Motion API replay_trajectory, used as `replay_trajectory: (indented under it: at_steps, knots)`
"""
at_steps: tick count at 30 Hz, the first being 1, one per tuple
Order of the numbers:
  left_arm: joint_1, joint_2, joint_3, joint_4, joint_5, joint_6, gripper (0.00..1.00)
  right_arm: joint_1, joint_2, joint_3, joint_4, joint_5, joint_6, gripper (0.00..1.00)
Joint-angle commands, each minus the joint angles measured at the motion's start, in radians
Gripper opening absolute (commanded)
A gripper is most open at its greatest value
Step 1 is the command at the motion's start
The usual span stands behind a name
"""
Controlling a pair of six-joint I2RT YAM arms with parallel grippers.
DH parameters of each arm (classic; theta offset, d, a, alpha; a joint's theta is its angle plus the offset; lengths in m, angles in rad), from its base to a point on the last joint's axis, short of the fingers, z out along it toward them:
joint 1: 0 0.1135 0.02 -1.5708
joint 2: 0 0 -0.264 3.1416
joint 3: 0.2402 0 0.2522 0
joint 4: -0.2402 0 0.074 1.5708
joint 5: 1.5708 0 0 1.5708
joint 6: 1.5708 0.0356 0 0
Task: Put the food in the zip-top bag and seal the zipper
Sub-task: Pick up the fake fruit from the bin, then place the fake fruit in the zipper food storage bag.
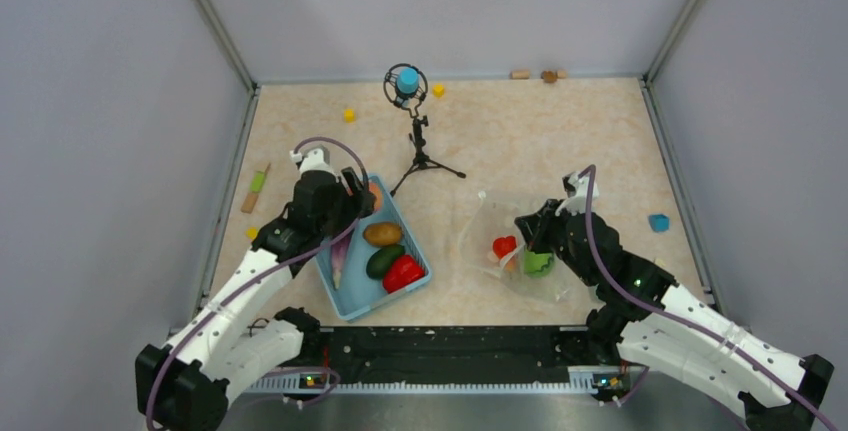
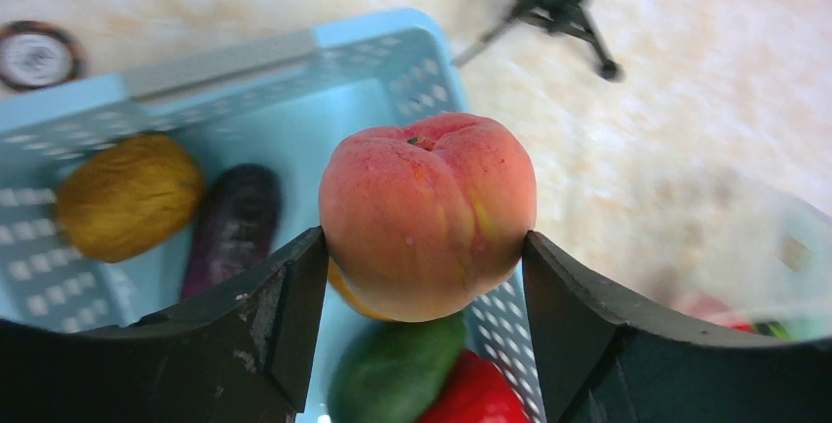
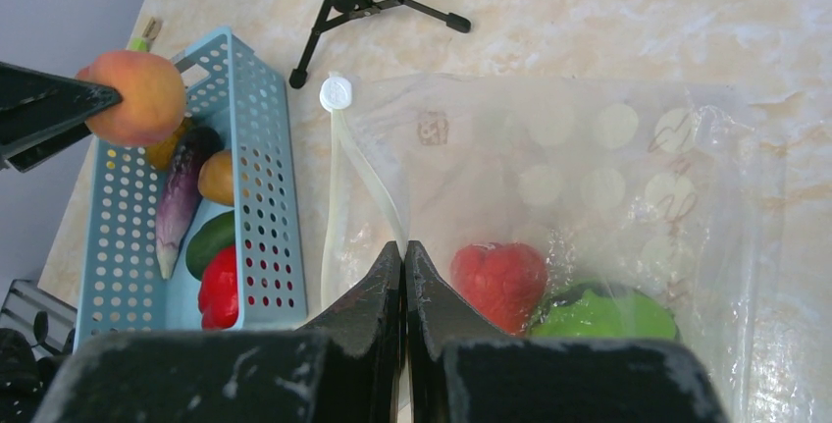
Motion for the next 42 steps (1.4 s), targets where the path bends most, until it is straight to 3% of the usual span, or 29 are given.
replay_trajectory:
  at_steps: [1, 5, 11, 17, 21, 28, 34, 40, 42]
  knots:
    - [-0.002, -0.11, -0.059, 0.134, 0.309, 0.012, 0.35, -0.006, -0.001, 0.02, 0.032, 0.014, 0.0, 0.0]
    - [-0.026, -0.147, -0.116, 0.304, 0.57, 0.012, 0.32, -0.006, -0.008, 0.02, 0.032, 0.004, 0.005, 0.0]
    - [-0.154, -0.097, -0.117, 0.481, 0.674, -0.007, 0.31, -0.006, -0.032, 0.021, 0.031, -0.035, 0.02, 0.0]
    - [-0.373, 0.059, -0.01, 0.507, 0.553, 0.062, 0.29, -0.006, -0.052, 0.024, 0.031, -0.056, 0.027, 0.0]
    - [-0.426, 0.199, 0.092, 0.456, 0.449, 0.089, 0.22, -0.006, -0.054, 0.048, 0.021, -0.11, 0.07, 0.0]
    - [-0.497, 0.291, 0.214, 0.398, 0.283, 0.144, 0.22, -0.006, -0.014, 0.088, 0.055, -0.222, 0.109, 0.0]
    - [-0.525, 0.335, 0.25, 0.338, 0.257, 0.187, 0.23, -0.006, -0.012, 0.091, 0.087, -0.263, 0.156, 0.0]
    - [-0.542, 0.375, 0.273, 0.295, 0.195, 0.203, 0.33, -0.006, -0.061, 0.073, 0.063, -0.163, 0.181, 0.0]
    - [-0.543, 0.405, 0.291, 0.281, 0.192, 0.203, 0.4, -0.006, -0.086, 0.059, 0.074, -0.153, 0.188, 0.0]
